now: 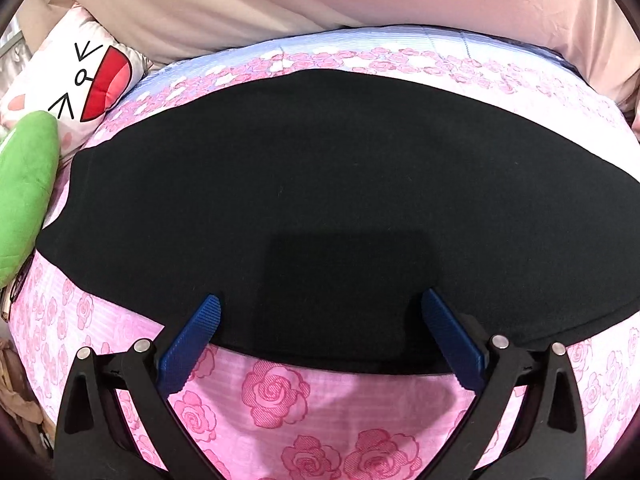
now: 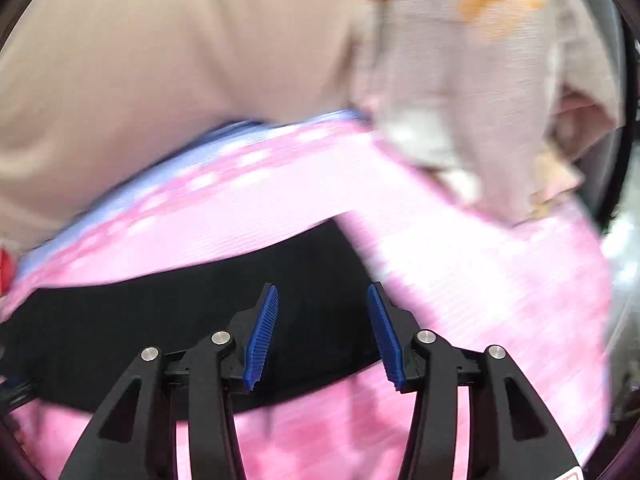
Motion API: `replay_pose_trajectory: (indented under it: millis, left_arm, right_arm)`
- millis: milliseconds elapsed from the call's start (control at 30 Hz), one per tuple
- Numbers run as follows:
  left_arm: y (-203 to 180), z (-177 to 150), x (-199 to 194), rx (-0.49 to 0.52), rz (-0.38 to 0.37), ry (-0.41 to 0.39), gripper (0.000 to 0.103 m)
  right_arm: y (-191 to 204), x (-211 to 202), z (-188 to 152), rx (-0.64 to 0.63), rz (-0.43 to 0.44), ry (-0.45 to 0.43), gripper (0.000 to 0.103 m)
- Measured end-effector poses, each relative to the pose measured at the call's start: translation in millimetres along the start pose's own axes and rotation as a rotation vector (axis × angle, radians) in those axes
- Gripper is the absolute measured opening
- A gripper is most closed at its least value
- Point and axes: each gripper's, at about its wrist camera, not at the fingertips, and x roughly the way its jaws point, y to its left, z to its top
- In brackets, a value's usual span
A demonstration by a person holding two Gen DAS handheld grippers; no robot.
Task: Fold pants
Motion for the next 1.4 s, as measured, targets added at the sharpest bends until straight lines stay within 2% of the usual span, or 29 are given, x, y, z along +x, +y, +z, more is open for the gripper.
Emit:
replay_pose_trajectory:
  millis: [133,167,200,233,300,400,433,533,600,700,767,800,900,967,1067,1133,1200,1267,1400]
  left_arm:
    - [-3,-1,-1,-0.003,0.024,-0.008,0.098]
    - [-3,0,-1,-0.003,0.031,-0.008,0.098]
    - [-4,0,-1,-0.003,0.039,-0.007,0.098]
    - [-5,0,-1,-0.003,0.042,-0.007,0.098]
    - [-6,0,-2,0.000,0.051,-0.003,0.098]
    - [-5,1,-2,0.000,0.051,0.002,0.098]
    - [-5,1,-1,-0.004,0.050,0.004,0.098]
    - [-5,2,0,-0.013,0.052,0.005,0.098]
    - [-5,3,0,-0.017,0.056,0.005,0.098]
    - [-6,2,-1,-0.016,0.059,0.006,0.098]
    - [-6,3,-1,-0.015,0.057,0.013,0.098]
    - [-6,4,-1,-0.012,0.057,0.018,0.098]
    - [-6,6,-2,0.003,0.060,0.025,0.098]
    - [-8,6,-2,0.014,0.066,0.023,0.098]
    - [-7,7,-2,0.018,0.066,0.020,0.098]
    - [-6,8,-1,0.018,0.063,0.023,0.098]
    - [-6,8,-1,0.021,0.062,0.026,0.098]
    - [-6,9,-2,0.029,0.064,0.021,0.098]
    - [-5,6,-9,0.017,0.041,0.009,0.098]
  right_arm:
    - [-9,40,11,-0.069,0.018,0.083,0.048]
    - [-11,47,10,-0.078,0.027,0.098,0.039]
    - [-7,57,10,-0.088,0.045,0.118,0.020]
    - [0,60,10,-0.108,0.053,0.131,0.008]
    - [21,41,8,-0.170,0.074,0.094,0.007]
    - [69,-31,-2,-0.307,0.339,0.020,0.007]
    - [95,-68,-16,-0.393,0.448,-0.004,0.007]
    - [133,-117,-50,-0.512,0.613,0.008,0.007]
    - [142,-129,-63,-0.535,0.657,0.021,0.007]
    - [134,-125,-54,-0.495,0.608,0.005,0.007]
    - [110,-107,-26,-0.398,0.514,-0.018,0.007]
    - [93,-96,-12,-0.351,0.480,-0.019,0.007]
    - [26,-40,32,-0.152,0.300,0.008,0.007]
    - [-13,-1,44,-0.065,0.183,0.045,0.007]
    - [-52,59,32,0.053,0.184,0.187,0.007]
    - [-55,76,18,0.066,0.178,0.214,0.010]
    - [-55,72,15,0.078,0.179,0.192,0.020]
    - [-57,59,13,0.086,0.139,0.162,0.028]
    - [-52,20,-7,0.106,0.172,0.124,0.030]
